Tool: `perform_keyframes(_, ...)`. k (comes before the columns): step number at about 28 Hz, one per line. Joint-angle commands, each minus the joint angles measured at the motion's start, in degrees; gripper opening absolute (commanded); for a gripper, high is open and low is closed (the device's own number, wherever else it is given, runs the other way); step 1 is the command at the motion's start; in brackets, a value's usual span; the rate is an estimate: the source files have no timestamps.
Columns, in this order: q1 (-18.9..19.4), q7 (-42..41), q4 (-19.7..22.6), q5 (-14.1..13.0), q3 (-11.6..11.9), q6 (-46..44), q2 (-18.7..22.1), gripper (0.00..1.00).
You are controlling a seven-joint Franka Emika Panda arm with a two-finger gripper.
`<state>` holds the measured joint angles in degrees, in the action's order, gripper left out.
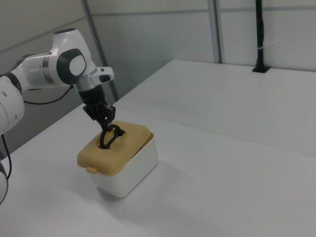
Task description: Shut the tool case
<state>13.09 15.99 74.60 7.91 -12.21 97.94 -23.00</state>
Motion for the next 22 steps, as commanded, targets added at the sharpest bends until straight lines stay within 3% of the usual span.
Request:
perform_keyframes(1,0.62,1.15,0.64,1.67,0.35,1.46,0.24,1.0)
perform_keyframes(22,-0.69,-2.1,-0.59,0.8,1.23,-4.42,4.72,1.0)
